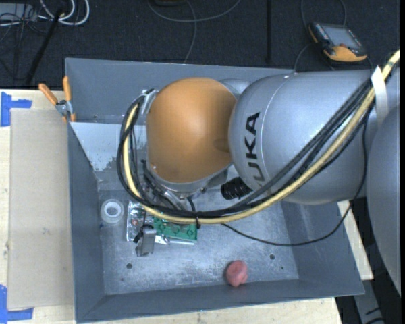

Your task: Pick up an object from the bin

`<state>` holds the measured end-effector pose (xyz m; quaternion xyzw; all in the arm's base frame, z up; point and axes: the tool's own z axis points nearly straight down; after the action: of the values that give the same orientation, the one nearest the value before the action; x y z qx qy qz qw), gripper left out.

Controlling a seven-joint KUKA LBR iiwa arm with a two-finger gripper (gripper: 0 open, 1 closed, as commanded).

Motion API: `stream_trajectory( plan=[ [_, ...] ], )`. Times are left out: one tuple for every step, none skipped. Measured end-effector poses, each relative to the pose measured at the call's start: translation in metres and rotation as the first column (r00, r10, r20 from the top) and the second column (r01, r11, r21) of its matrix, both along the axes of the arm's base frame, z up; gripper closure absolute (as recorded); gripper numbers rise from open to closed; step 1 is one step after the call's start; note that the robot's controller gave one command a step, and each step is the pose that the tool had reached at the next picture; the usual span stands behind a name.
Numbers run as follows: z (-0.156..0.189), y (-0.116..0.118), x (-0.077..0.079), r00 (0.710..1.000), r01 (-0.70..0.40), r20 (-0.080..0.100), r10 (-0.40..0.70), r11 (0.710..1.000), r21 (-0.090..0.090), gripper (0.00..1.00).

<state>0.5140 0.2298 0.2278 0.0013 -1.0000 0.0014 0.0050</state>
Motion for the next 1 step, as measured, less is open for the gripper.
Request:
stream_trajectory(
  plan=[
    [-0.1233,-0.0318,0.048,0.993,-0.117,0.002,0.117,0.993,-0.001,0.0]
  ],
)
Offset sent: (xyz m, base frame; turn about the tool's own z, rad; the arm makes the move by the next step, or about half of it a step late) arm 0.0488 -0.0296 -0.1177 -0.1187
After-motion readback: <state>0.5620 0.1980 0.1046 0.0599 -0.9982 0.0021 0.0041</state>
